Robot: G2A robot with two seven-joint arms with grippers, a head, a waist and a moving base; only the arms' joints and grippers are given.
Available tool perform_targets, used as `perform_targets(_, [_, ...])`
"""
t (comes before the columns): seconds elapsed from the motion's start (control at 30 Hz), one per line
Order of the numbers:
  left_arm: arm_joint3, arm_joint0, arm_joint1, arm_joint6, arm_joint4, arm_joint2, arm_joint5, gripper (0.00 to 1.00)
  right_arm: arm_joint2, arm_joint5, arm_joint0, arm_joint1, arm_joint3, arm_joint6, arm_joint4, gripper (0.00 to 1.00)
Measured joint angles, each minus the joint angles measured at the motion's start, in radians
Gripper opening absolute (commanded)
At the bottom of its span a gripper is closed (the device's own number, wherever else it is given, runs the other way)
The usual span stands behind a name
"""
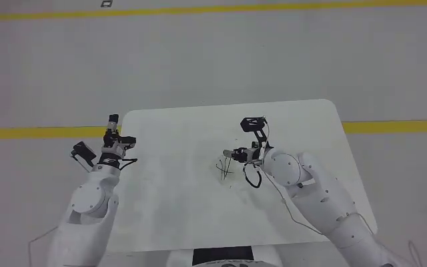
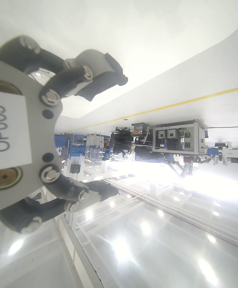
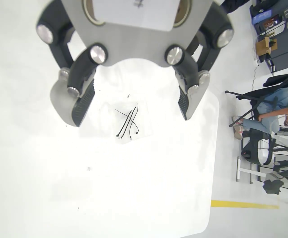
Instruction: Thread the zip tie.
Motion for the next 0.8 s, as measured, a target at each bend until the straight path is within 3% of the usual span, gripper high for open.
perform_targets(0.07, [0.000, 0.000, 0.000, 0.000, 0.000, 0.000, 0.000, 1.00, -0.023, -0.032, 0.013, 0.002, -0.012, 0.015, -0.031, 1.00])
perform_targets(0.2, [0.000, 0.000, 0.000, 0.000, 0.000, 0.000, 0.000, 1.00, -0.077, -0.174, 0.058, -0.001, -0.006, 0.065, -0.105, 1.00])
perform_targets(0.47, [0.000, 0.000, 0.000, 0.000, 0.000, 0.000, 0.000, 1.00, -0.203, -0.307, 0.193, -0.031, 0.072, 0.185, -0.133, 1.00])
perform_targets(0.57, [0.000, 0.000, 0.000, 0.000, 0.000, 0.000, 0.000, 1.00, -0.247, -0.328, 0.231, -0.044, 0.111, 0.222, -0.131, 1.00])
perform_targets(0.8, [0.000, 0.000, 0.000, 0.000, 0.000, 0.000, 0.000, 1.00, -0.248, -0.326, 0.234, -0.045, 0.115, 0.222, -0.128, 1.00])
